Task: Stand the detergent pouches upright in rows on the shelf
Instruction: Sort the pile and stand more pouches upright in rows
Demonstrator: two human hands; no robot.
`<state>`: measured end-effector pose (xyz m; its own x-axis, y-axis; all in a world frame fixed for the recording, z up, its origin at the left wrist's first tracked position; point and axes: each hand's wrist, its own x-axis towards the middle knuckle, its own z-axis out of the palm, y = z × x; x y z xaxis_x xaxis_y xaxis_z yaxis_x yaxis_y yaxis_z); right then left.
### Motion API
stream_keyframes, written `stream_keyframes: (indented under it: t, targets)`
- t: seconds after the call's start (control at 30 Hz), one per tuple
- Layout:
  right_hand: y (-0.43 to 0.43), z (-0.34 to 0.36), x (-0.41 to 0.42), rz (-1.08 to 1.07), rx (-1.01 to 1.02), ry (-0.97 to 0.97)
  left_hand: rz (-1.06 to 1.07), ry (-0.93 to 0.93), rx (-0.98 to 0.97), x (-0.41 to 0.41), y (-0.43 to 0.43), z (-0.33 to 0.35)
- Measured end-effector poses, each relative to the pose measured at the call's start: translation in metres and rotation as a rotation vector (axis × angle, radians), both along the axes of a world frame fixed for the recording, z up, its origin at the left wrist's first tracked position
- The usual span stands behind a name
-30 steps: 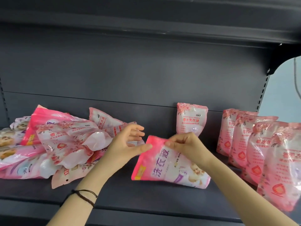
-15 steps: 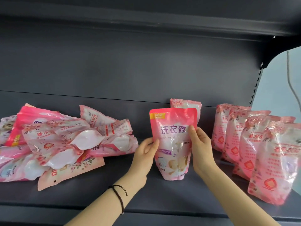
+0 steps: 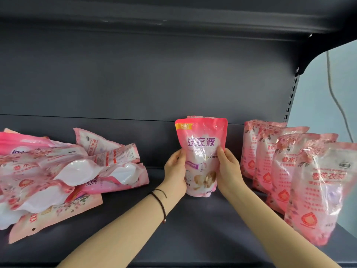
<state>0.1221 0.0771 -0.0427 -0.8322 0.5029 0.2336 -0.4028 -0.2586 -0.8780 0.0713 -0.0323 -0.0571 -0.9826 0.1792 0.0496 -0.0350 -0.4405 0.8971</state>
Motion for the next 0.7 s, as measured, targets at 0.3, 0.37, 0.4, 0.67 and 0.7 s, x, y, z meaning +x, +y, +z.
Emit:
stream_keyframes:
  t: [0.3,0.37,0.4,0.67,0.7]
  targets:
    - [0.04,-0.015,-0.023,-0.06,0.101,-0.129,0.021,0.108,-0.131,-0.013,0.033,-0.014]
    - [0.043,-0.02,-0.02,-0.084,0.177,-0.185,-0.009,0.193,-0.209,-0.011,0.026,-0.015]
    - [0.043,-0.023,-0.018,-0.093,0.217,-0.228,-0.044,0.227,-0.242,-0.01,0.021,-0.015]
    - [0.046,-0.04,-0.004,-0.063,0.444,-0.342,-0.112,0.284,-0.461,-0.012,0.01,-0.027]
    - [0.046,-0.039,-0.005,-0.077,0.451,-0.338,-0.097,0.282,-0.459,-0.014,0.012,-0.028]
